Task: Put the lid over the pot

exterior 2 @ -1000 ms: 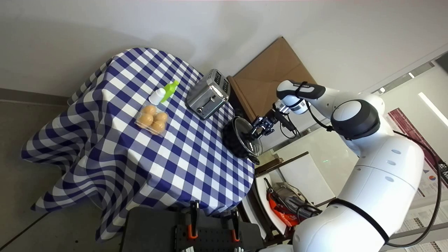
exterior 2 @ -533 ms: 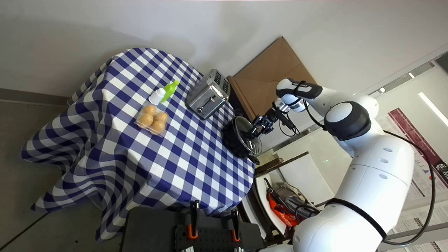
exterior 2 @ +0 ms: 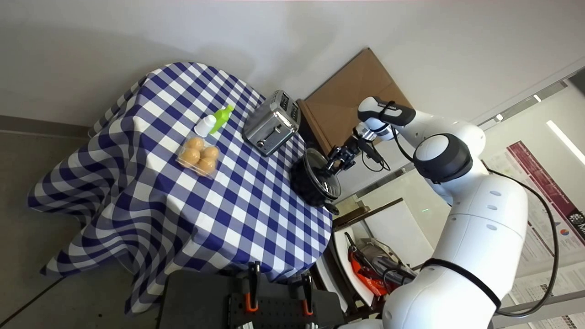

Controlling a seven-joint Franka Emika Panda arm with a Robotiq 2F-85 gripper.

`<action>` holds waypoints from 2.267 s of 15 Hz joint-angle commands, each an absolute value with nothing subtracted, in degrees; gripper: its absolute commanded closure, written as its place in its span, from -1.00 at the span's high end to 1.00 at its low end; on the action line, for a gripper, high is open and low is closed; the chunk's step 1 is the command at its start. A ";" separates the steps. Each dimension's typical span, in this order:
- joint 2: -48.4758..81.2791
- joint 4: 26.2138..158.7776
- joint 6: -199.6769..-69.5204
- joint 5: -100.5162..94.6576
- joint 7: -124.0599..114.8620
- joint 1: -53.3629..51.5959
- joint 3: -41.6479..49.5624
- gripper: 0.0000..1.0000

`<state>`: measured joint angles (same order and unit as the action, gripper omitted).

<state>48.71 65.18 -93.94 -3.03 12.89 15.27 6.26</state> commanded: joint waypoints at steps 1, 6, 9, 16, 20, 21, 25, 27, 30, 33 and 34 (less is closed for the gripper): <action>51.06 59.81 -90.13 -4.62 14.25 14.50 5.91 -0.51; 52.10 59.69 -90.24 -4.70 14.16 15.05 6.01 -0.51; 52.38 59.88 -89.90 -4.53 13.96 15.28 5.93 -0.51; 51.94 61.72 -90.34 -4.93 13.58 15.54 6.38 -0.51; 52.16 62.20 -89.68 -5.33 13.37 16.10 6.99 -0.51; 52.32 62.10 -89.21 -5.59 13.23 16.00 7.16 -0.51; 53.03 61.26 -86.38 -7.76 12.79 14.87 7.62 -0.51; 53.45 60.67 -84.34 -9.52 12.66 13.97 7.79 -0.51; 54.27 59.49 -80.73 -12.87 11.90 12.25 8.27 -0.51; 54.72 58.94 -77.96 -16.21 11.08 10.51 8.93 -0.51; 54.95 58.76 -77.32 -17.11 10.76 10.04 9.12 -0.51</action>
<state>53.16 61.80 -81.71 -14.15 11.73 11.89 7.69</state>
